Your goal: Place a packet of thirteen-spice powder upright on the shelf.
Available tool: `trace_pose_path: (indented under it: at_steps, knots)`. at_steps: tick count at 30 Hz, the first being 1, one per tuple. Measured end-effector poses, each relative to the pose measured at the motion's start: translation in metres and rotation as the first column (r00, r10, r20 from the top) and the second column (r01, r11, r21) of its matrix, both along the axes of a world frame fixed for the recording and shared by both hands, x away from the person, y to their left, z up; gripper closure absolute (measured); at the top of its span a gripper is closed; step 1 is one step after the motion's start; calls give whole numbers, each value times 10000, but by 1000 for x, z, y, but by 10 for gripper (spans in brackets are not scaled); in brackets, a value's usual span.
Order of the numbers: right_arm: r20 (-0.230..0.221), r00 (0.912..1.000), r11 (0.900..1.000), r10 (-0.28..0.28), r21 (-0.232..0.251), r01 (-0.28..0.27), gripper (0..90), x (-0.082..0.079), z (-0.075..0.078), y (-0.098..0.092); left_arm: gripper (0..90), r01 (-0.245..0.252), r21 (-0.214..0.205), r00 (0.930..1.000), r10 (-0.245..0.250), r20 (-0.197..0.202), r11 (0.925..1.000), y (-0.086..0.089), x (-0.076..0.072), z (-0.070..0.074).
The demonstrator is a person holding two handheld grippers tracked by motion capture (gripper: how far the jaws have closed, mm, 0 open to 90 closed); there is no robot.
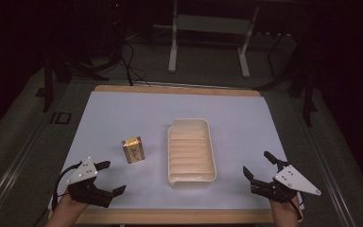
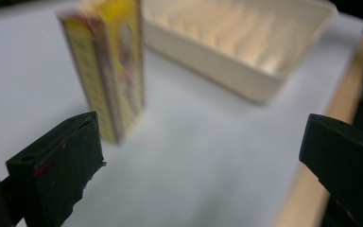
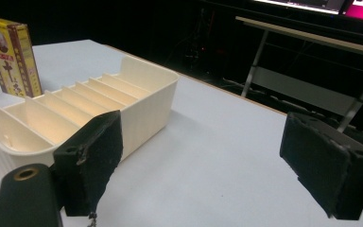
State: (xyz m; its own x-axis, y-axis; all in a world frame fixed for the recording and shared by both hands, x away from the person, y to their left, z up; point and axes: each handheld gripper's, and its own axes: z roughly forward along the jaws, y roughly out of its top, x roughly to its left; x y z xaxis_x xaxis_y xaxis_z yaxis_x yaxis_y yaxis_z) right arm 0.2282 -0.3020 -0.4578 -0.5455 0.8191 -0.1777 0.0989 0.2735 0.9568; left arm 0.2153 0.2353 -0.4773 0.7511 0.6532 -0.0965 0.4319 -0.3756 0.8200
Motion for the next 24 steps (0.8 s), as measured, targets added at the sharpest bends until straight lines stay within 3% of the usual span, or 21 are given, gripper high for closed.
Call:
trace_pose_path:
  at_steps: [2, 4, 6, 7, 9, 13, 19, 22, 24]
  knots:
    - [-51, 10000, 10000, 37, -73, -37, 140, 1, -1, 1, 5, 159, 725, 9988, -124, -483, 9972, 0, 1, 2]
    - [-97, 9999, 9999, 62, -92, -63, 141, 1, -1, 1, 5, 318, 991, 9957, -229, -896, 9946, 1, 2, 6]
    - [-109, 9999, 9999, 79, -69, -79, 140, 1, -1, 1, 5, 395, 1383, 9961, -280, -841, 9896, 2, 1, 10]
    - [-95, 9999, 9999, 88, -59, -89, 140, 1, -1, 1, 5, 395, 1383, 9961, -280, -841, 9896, 2, 1, 10]
    - [-151, 9998, 9999, 114, -30, -115, 140, 1, -1, 0, 5, 582, 1639, 9920, -386, -1199, 9848, 4, 1, 17]
    - [-354, 9993, 9999, 118, -79, -121, 141, 2, -2, 0, 5, 919, 2416, 9913, -658, -1140, 9660, 4, 1, 24]
    - [-375, 9993, 10000, 93, -5, -93, 140, 2, -2, -1, 5, 1411, 3351, 9802, -841, -1792, 9316, 5, 4, 32]
    - [-468, 9988, 9998, 169, 77, -166, 141, 2, -2, 0, 5, 1617, 3263, 9664, -825, -2434, 9313, 8, 8, 34]
    - [-493, 9986, 9998, 190, 42, -188, 141, 3, -3, 1, 5, 1752, 3530, 9616, -829, -2615, 9191, 8, 9, 34]
